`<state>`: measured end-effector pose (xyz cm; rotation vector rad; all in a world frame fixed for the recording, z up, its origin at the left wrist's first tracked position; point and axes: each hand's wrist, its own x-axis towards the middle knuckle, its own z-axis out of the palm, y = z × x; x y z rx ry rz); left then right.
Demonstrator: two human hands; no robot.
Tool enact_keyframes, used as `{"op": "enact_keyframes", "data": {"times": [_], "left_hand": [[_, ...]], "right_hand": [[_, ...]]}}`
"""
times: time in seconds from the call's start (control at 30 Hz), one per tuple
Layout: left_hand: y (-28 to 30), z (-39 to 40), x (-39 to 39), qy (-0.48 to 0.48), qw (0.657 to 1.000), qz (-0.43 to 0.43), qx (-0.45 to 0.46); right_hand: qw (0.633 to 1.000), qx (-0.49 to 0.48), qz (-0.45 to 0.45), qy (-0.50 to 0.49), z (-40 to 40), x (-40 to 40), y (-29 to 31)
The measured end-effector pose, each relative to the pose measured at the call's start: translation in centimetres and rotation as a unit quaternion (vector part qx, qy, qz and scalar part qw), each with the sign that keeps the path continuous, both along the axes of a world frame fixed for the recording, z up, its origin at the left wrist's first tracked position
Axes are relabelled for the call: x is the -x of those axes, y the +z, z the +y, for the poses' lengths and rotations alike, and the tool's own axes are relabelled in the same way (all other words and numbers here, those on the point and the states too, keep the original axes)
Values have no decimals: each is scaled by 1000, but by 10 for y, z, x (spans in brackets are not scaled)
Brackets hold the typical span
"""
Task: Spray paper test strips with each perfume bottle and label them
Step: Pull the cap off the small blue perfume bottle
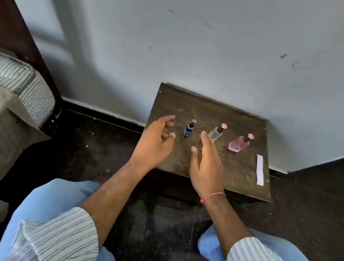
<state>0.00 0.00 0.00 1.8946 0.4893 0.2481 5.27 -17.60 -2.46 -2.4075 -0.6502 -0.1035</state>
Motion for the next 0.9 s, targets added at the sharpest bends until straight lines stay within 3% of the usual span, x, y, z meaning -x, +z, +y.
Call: {"op": "enact_keyframes", "data": {"times": [0.17, 0.63, 0.9], "left_hand": [[-9, 6, -42, -11, 1000, 18, 15], [-33, 5, -46, 1, 999, 39, 23], [-30, -7, -46, -63, 995, -6, 81]], "right_hand": [[996, 2, 85, -37, 35, -63, -30], [996, -51, 63, -39, 45, -83, -51], [946, -228, 232, 9, -3, -55, -4]]}}
